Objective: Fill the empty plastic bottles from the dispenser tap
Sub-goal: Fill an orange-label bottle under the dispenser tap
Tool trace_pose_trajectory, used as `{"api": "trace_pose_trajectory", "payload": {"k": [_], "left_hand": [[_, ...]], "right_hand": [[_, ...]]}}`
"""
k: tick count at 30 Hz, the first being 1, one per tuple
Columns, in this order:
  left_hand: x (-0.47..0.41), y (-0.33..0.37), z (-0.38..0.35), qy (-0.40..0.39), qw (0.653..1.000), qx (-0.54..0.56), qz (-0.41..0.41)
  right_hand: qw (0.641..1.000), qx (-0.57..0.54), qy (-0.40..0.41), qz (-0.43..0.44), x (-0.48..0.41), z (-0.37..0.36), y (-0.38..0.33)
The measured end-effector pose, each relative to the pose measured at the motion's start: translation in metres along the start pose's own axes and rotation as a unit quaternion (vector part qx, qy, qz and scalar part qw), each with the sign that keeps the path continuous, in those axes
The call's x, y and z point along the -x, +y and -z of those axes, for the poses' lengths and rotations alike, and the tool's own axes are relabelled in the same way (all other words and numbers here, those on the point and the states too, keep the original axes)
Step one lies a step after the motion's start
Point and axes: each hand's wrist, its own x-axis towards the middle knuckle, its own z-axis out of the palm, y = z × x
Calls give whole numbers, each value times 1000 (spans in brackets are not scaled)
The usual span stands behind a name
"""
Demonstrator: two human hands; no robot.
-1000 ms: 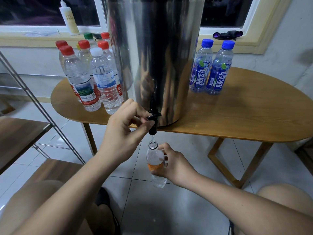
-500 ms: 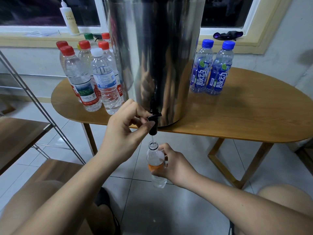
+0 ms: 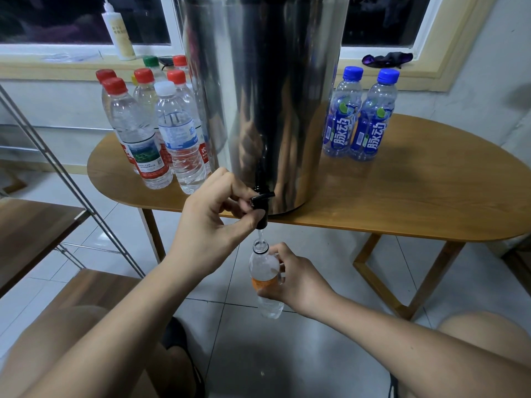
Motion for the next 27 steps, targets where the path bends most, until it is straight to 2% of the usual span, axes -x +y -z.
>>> {"api": "trace_pose_trajectory", "payload": {"k": [27], "left_hand": [[1, 1, 0, -2, 1000, -5, 7]], "right_hand": [[1000, 8, 1, -6, -1, -1, 1]]}}
